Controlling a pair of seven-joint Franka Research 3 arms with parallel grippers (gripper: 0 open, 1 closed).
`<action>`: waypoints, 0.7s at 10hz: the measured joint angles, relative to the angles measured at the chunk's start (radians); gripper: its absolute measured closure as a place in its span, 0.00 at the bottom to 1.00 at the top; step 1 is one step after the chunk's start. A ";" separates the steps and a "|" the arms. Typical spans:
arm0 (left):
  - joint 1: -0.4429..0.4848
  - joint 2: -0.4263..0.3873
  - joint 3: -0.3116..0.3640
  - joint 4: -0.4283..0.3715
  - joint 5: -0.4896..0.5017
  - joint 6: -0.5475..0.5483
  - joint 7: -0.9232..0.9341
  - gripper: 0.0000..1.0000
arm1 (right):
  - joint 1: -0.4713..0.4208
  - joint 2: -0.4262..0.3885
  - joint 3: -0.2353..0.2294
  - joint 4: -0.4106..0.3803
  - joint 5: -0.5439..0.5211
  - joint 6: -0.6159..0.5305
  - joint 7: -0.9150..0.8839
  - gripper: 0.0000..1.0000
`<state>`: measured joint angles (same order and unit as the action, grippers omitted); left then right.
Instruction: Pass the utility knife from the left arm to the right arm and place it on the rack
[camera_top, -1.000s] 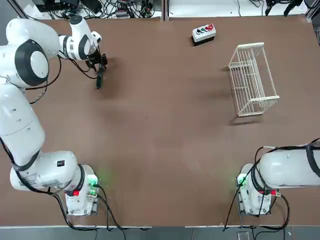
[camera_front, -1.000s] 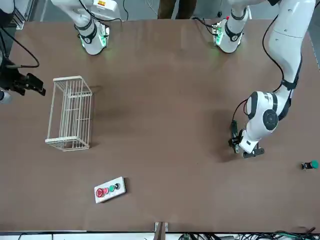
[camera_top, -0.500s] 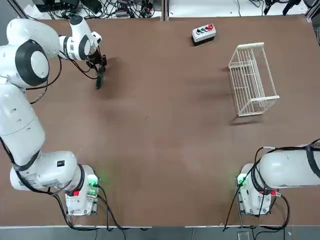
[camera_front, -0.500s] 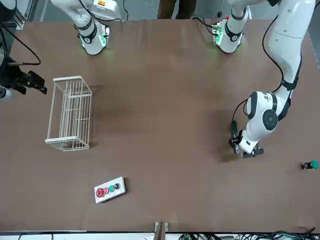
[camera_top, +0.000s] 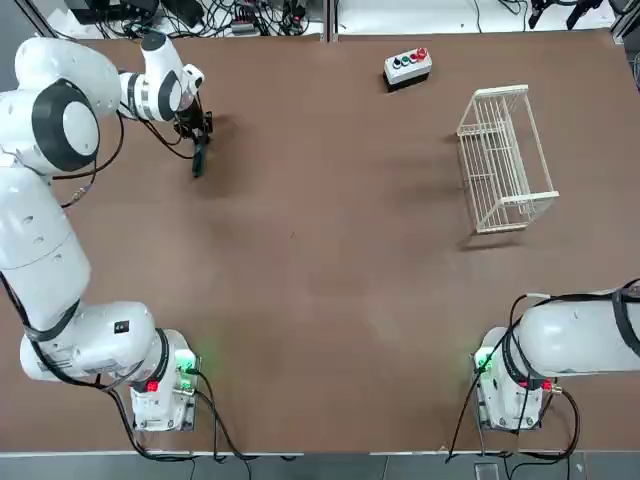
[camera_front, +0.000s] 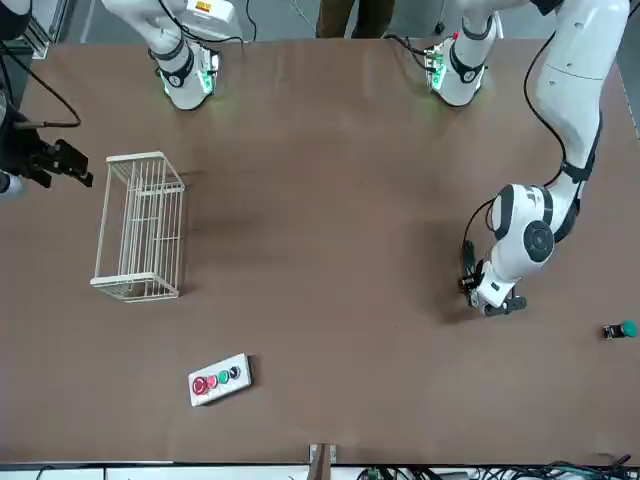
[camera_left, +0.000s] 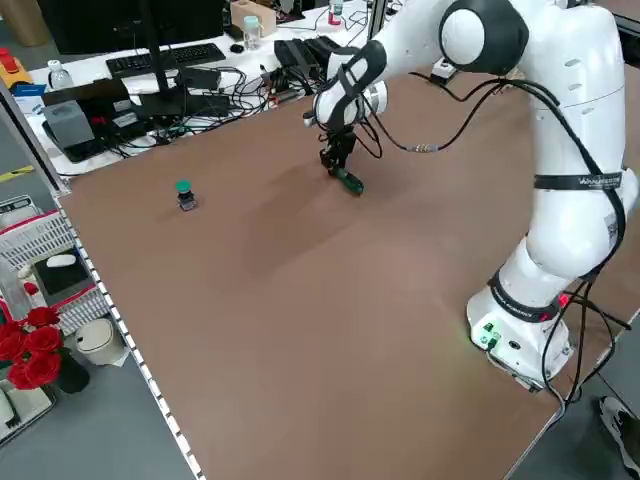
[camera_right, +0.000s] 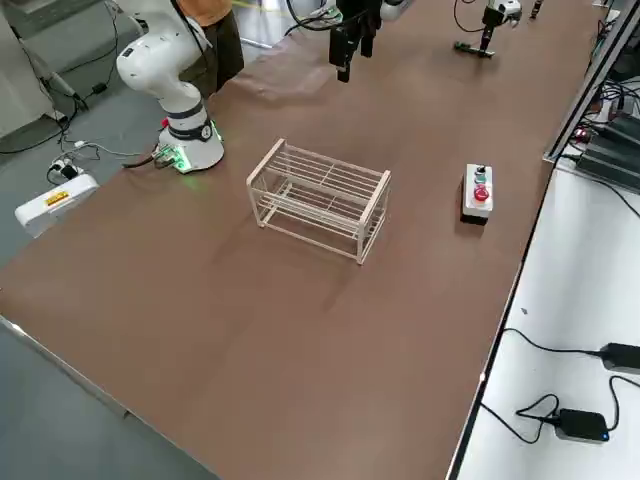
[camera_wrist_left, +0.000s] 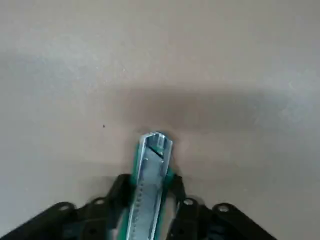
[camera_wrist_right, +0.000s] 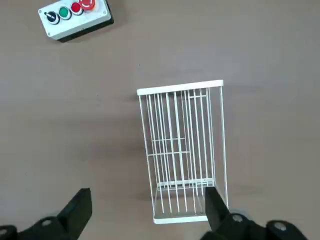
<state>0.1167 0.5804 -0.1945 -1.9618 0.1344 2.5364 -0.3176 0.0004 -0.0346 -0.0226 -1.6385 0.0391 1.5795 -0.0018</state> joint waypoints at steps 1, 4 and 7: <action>0.000 0.000 0.000 0.002 0.000 0.000 0.000 0.66 | 0.000 -0.003 0.000 0.000 0.000 -0.002 0.000 0.00; 0.001 0.002 0.001 0.002 0.000 0.000 0.000 0.66 | 0.000 -0.013 -0.002 0.000 0.000 -0.009 0.000 0.00; 0.011 0.002 0.001 0.015 -0.001 -0.009 -0.001 0.66 | 0.000 -0.024 -0.002 0.003 0.000 -0.026 0.000 0.00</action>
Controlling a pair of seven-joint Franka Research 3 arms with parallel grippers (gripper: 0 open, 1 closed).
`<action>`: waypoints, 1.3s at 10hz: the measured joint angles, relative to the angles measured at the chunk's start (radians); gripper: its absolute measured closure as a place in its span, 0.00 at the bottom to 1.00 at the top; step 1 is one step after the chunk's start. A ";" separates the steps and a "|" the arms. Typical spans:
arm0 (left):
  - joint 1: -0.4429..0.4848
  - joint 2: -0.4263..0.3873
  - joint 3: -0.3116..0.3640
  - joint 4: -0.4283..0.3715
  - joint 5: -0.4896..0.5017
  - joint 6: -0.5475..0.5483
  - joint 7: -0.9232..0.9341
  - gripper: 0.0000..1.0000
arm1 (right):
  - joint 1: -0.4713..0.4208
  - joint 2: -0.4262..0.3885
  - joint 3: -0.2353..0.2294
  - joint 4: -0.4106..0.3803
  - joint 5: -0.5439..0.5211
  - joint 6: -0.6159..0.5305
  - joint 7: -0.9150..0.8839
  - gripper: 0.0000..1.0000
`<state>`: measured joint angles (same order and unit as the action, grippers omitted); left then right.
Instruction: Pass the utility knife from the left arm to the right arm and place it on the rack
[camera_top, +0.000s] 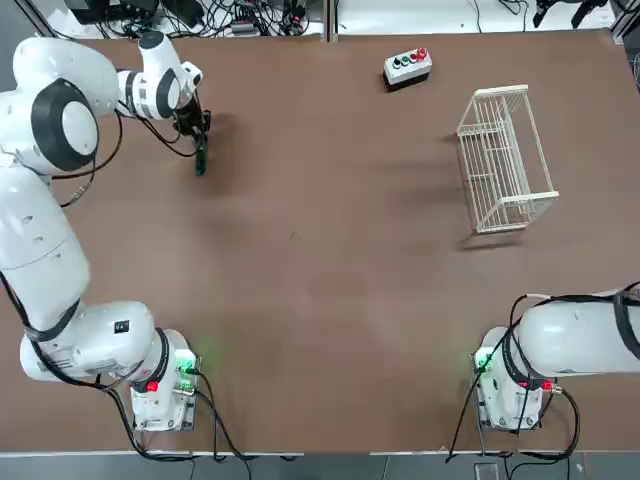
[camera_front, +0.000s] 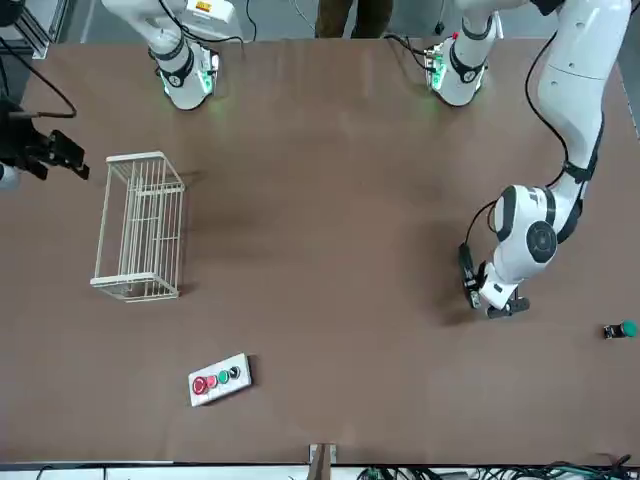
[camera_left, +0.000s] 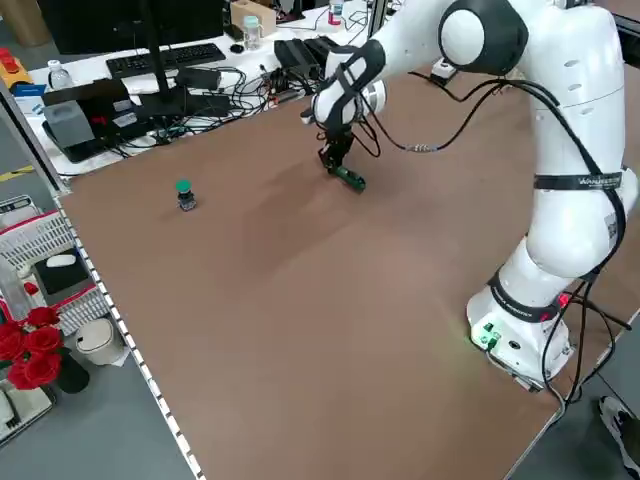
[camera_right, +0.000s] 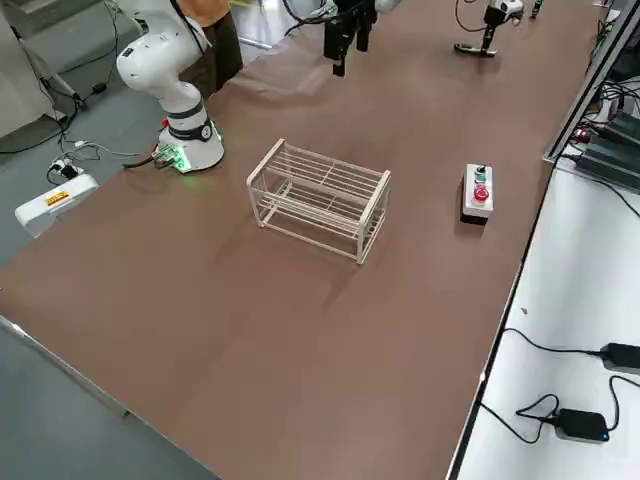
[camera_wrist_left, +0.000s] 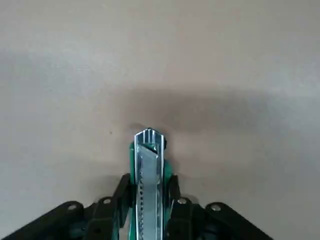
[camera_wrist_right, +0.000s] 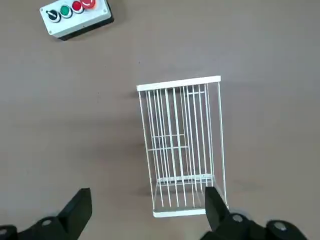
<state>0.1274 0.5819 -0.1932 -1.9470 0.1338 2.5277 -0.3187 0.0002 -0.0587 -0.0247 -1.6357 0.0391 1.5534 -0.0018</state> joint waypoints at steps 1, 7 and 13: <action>0.003 0.000 0.000 0.027 -0.015 -0.041 -0.006 0.66 | 0.001 -0.005 0.003 0.000 0.000 -0.001 -0.001 0.00; -0.005 -0.029 -0.122 0.304 -0.215 -0.355 -0.350 0.66 | 0.093 -0.013 0.039 0.001 0.001 -0.025 -0.156 0.00; -0.161 -0.041 -0.225 0.461 -0.223 -0.366 -1.044 0.66 | 0.107 -0.014 0.279 0.004 0.003 0.074 -0.457 0.00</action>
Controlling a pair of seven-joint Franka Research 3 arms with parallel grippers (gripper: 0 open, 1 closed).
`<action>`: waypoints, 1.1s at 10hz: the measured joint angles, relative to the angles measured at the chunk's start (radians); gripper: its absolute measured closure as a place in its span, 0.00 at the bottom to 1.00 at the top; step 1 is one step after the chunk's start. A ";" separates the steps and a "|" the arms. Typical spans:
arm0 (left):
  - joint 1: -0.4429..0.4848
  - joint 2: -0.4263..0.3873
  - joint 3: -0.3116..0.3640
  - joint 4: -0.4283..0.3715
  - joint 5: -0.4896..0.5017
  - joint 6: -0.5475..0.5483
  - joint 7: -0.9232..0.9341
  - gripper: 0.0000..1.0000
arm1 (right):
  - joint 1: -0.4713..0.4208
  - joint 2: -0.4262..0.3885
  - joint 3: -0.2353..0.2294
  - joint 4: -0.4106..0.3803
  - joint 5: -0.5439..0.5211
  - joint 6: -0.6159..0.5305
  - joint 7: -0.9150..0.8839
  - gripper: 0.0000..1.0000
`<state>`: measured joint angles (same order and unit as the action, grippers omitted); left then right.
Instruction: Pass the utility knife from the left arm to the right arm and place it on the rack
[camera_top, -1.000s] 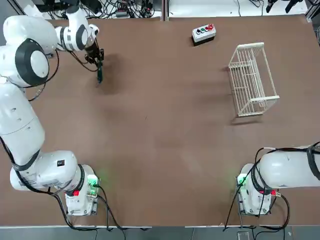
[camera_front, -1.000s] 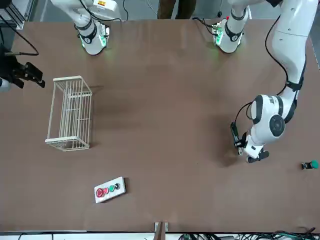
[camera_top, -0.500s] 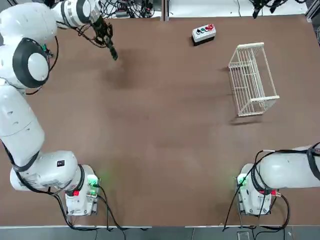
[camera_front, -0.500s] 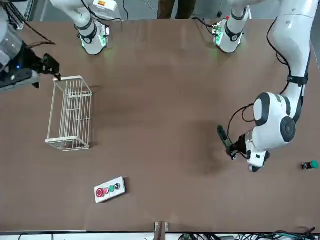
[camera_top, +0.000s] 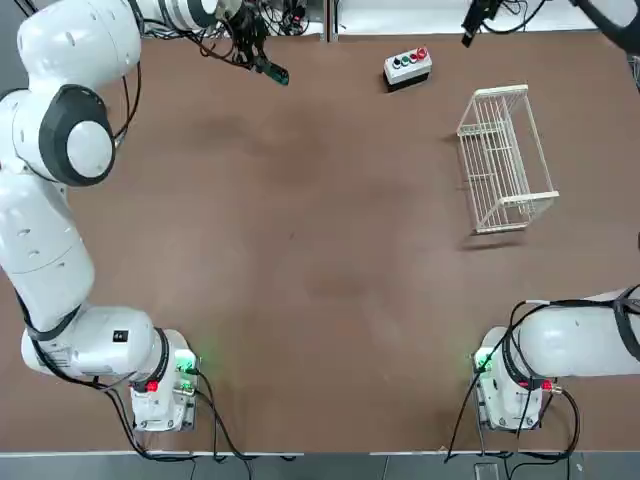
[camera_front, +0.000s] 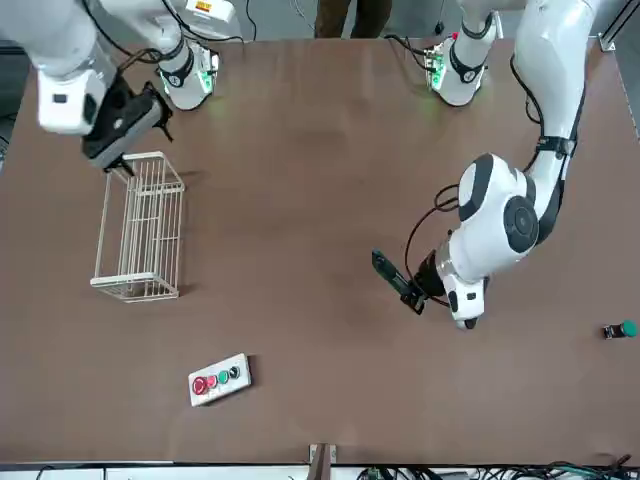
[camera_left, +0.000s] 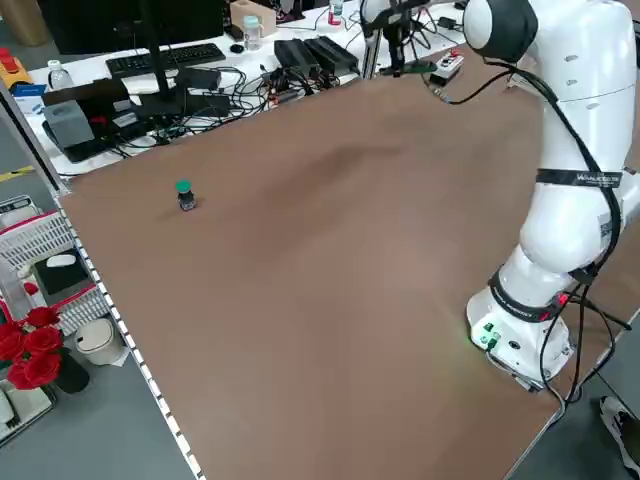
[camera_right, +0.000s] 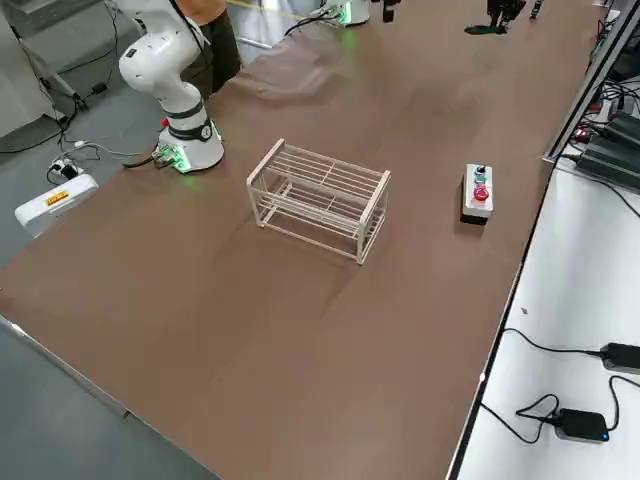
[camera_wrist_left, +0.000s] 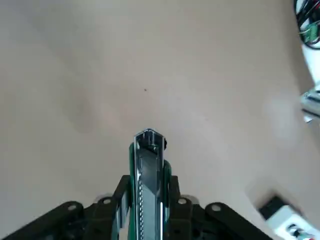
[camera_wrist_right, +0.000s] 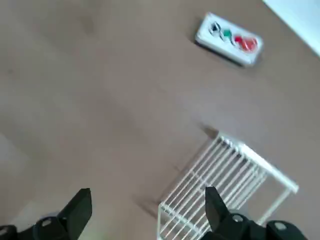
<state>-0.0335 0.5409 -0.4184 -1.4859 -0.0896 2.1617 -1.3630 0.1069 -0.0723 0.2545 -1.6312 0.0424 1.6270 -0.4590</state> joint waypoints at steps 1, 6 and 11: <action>-0.006 -0.001 -0.007 0.023 0.000 -0.001 -0.059 0.66 | 0.001 0.000 0.032 0.000 0.000 0.030 -0.064 0.00; -0.040 -0.025 -0.083 0.052 0.000 -0.005 -0.229 0.66 | 0.005 0.105 0.194 0.053 0.009 0.187 -0.126 0.00; -0.044 -0.046 -0.185 0.067 -0.001 -0.005 -0.366 0.66 | 0.132 0.349 0.235 0.208 0.007 0.371 0.060 0.00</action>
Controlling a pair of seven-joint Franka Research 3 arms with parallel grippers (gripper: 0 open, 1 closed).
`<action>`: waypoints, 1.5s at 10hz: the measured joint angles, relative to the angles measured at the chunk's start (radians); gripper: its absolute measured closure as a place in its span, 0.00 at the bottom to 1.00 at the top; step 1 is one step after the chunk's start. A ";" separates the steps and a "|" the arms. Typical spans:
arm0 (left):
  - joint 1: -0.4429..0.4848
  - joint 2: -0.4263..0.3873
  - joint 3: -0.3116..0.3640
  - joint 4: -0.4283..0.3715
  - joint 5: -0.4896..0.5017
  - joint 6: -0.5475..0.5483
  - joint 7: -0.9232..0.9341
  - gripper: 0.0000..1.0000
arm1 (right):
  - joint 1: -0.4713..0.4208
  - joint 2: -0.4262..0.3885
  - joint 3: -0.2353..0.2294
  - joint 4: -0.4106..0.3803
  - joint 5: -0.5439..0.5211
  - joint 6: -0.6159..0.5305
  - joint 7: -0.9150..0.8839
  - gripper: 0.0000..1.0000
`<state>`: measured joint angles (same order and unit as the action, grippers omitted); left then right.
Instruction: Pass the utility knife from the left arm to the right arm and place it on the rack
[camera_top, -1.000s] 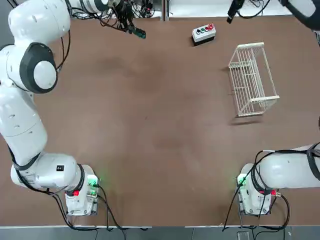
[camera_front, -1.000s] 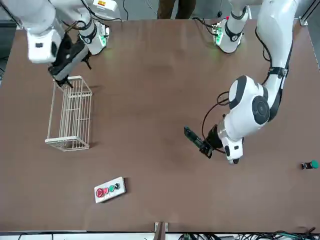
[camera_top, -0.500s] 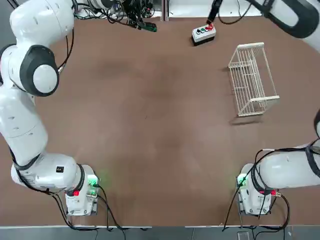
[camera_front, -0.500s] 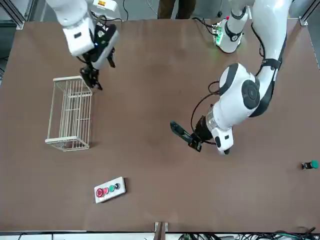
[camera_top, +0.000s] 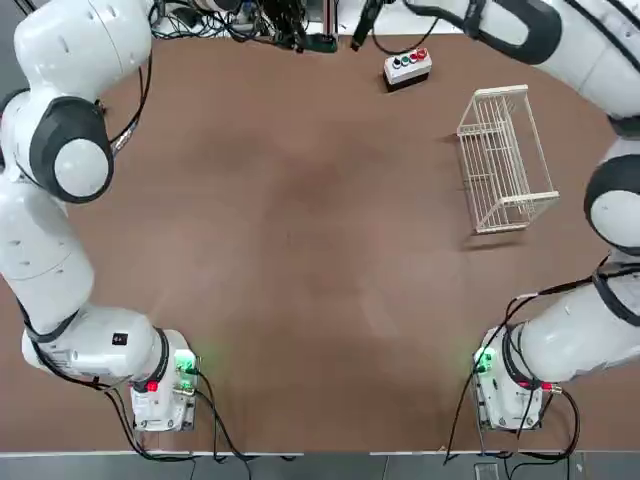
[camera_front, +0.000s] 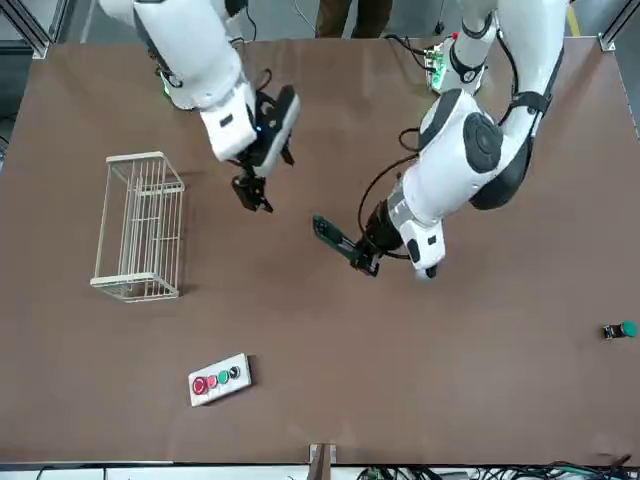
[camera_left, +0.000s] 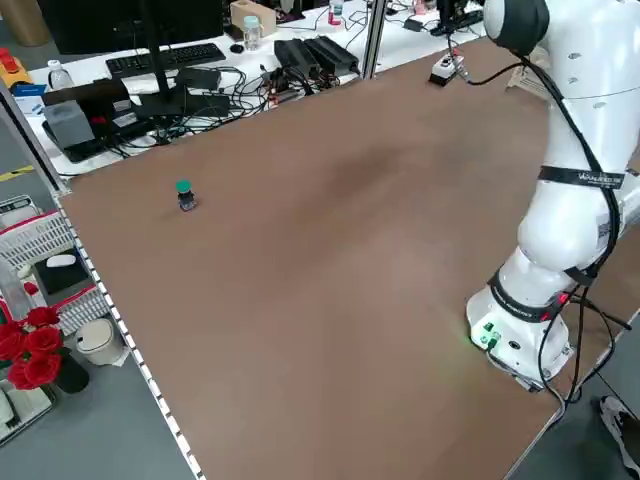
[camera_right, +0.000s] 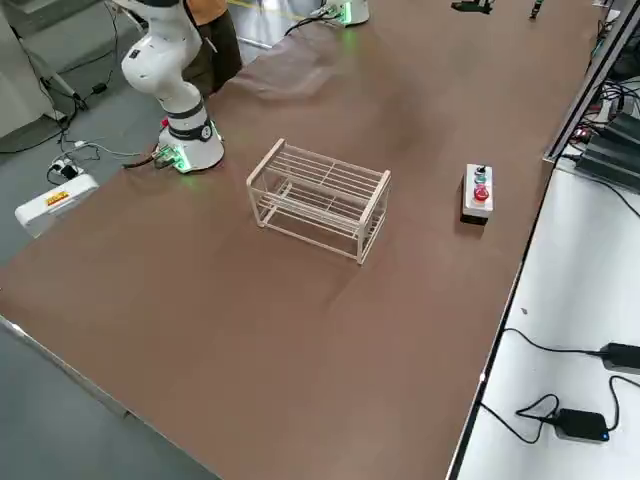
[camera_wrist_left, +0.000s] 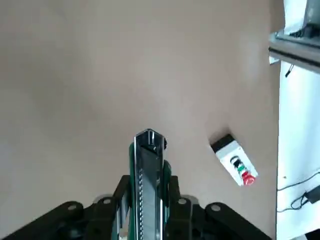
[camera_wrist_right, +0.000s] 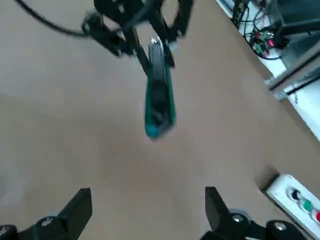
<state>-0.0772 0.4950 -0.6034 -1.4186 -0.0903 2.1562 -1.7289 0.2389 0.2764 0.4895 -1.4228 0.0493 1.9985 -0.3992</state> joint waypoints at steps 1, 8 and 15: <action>-0.001 0.000 -0.010 0.000 0.000 0.000 -0.001 0.66 | 0.027 0.023 0.000 0.028 -0.008 0.000 0.034 0.00; 0.002 -0.003 -0.039 0.006 -0.024 -0.015 -0.002 0.66 | 0.110 0.167 0.000 0.090 -0.220 0.084 0.121 0.00; 0.004 -0.003 -0.042 0.007 -0.046 -0.060 -0.003 0.66 | 0.115 0.181 -0.002 0.105 -0.246 0.099 0.127 0.02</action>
<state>-0.0731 0.4917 -0.6453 -1.4118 -0.1366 2.0959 -1.7314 0.3543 0.4577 0.4875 -1.3180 -0.1963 2.0975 -0.2718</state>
